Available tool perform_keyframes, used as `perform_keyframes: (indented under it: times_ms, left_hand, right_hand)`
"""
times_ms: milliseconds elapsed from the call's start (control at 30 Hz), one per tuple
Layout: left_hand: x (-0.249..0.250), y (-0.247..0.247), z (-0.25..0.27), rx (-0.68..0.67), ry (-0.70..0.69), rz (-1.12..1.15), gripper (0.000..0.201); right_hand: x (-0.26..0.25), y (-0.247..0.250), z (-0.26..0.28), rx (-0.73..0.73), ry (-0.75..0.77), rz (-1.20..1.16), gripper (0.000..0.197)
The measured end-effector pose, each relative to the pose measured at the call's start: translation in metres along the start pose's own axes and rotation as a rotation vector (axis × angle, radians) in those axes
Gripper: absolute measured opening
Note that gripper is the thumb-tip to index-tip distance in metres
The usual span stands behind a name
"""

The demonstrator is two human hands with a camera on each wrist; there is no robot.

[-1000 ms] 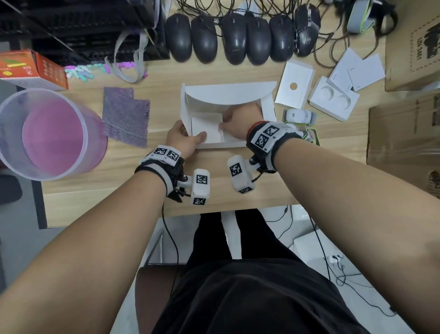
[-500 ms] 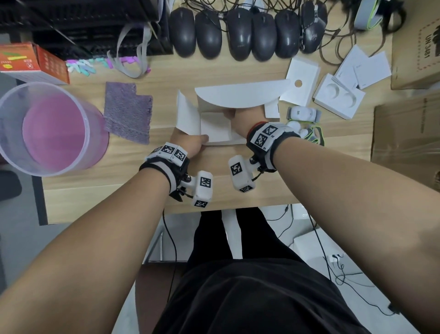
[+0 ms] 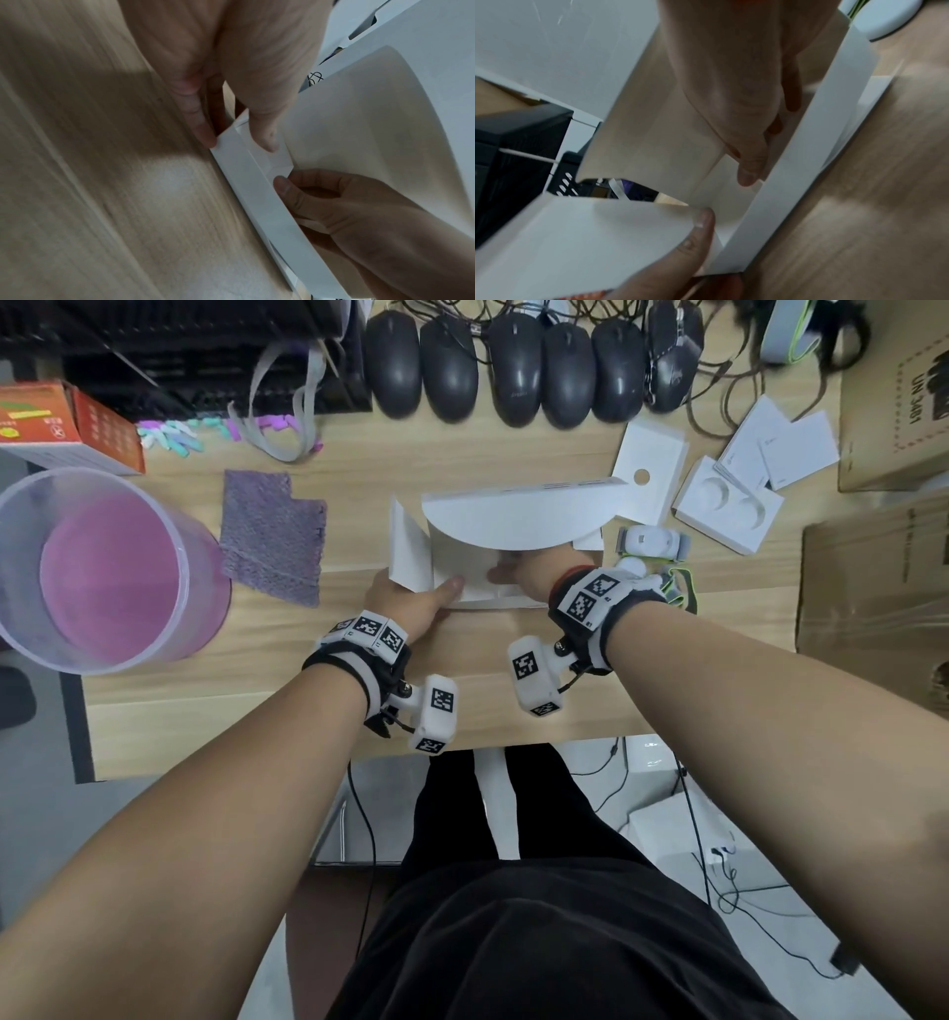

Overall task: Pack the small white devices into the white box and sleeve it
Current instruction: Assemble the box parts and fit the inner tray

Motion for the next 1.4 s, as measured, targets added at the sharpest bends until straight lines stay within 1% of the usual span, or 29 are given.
perform_keyframes:
  times_ms: [67,133,200,233,267,333,367,400,467,500,533,600,633,700,767,800,900,967,1033,1067,1133,1267,1367,1400]
  left_hand:
    - [0.004,0.001,0.002,-0.014,-0.080,-0.027,0.065]
    - [0.012,0.004,0.008,0.037,-0.098,-0.005,0.070]
    - [0.022,0.010,0.015,0.131,-0.054,0.033,0.076]
    - [0.027,0.014,0.018,0.152,-0.009,0.050,0.080]
    - [0.033,0.019,0.022,0.160,0.009,0.047,0.081]
    - [0.045,0.025,0.029,0.154,-0.022,0.058,0.075]
    - [0.050,0.026,0.030,0.142,-0.044,0.098,0.074]
    - [0.056,0.026,0.032,0.134,-0.068,0.154,0.072]
    - [0.067,0.020,0.036,0.102,-0.103,0.328,0.060]
    - [0.071,0.014,0.038,0.078,-0.119,0.382,0.053]
    - [0.074,0.009,0.038,0.064,-0.138,0.384,0.046]
    - [0.075,0.003,0.035,0.094,-0.196,0.285,0.036]
    - [0.074,0.001,0.033,0.126,-0.245,0.219,0.033]
    - [0.072,0.000,0.027,0.162,-0.373,0.045,0.027]
    - [0.070,-0.002,0.023,0.129,-0.459,-0.133,0.017]
    - [0.069,-0.002,0.023,0.112,-0.486,-0.199,0.016]
    - [0.070,-0.003,0.019,0.085,-0.545,-0.344,0.031]
    - [0.074,-0.004,0.018,0.057,-0.565,-0.458,0.044]
    - [0.078,-0.006,0.018,0.042,-0.607,-0.612,0.055]
    - [0.080,-0.007,0.017,0.040,-0.623,-0.674,0.056]
    - [0.083,-0.008,0.015,0.043,-0.622,-0.713,0.052]
    - [0.084,-0.010,0.011,0.030,-0.629,-0.718,0.044]
    - [0.082,-0.012,0.010,-0.054,-0.671,-0.853,0.054]
    - [0.081,-0.012,0.010,-0.063,-0.683,-0.898,0.056]
  right_hand:
    - [0.000,0.003,-0.001,-0.004,-0.003,-0.024,0.057]
    - [-0.001,0.004,0.000,0.052,0.025,-0.099,0.051]
    - [-0.002,0.004,0.002,0.107,0.073,-0.089,0.040]
    - [-0.002,0.003,0.000,0.126,0.080,-0.059,0.042]
    - [-0.001,0.003,0.003,0.131,0.091,-0.007,0.049]
    - [0.001,0.002,0.010,0.147,0.129,0.098,0.064]
    - [0.002,0.001,0.010,0.167,0.149,0.118,0.067]
    - [0.002,0.002,0.014,0.187,0.169,0.123,0.068]
    - [0.005,0.005,0.017,0.239,0.201,0.075,0.067]
    - [0.006,0.006,0.016,0.256,0.211,0.037,0.064]
    - [0.007,0.009,0.018,0.280,0.237,-0.005,0.059]
    - [0.010,0.013,0.020,0.307,0.274,-0.049,0.040]
    - [0.012,0.014,0.021,0.304,0.290,-0.052,0.040]
    - [0.018,0.017,0.025,0.266,0.313,-0.008,0.049]
    - [0.024,0.020,0.031,0.249,0.319,0.129,0.050]
    - [0.027,0.021,0.033,0.252,0.315,0.204,0.050]
    - [0.032,0.026,0.040,0.314,0.273,0.278,0.030]
    - [0.032,0.036,0.045,0.351,0.281,0.279,0.026]
    - [0.033,0.048,0.048,0.363,0.307,0.210,0.030]
    - [0.034,0.054,0.049,0.356,0.317,0.161,0.032]
    - [0.036,0.063,0.049,0.333,0.334,0.095,0.036]
    - [0.040,0.066,0.042,0.282,0.333,0.054,0.042]
    - [0.044,0.060,0.039,0.268,0.334,0.054,0.047]
    - [0.044,0.058,0.039,0.267,0.335,0.060,0.049]
Point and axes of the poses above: each hand's wrist, its own z-axis away from the middle knuckle, its own y-axis out of the back of the hand, x = y × z, the point moved 2 cm from there along -z, towards the middle knuckle, and after that the axes turned 14 degrees about z, right-handed, at the moved point
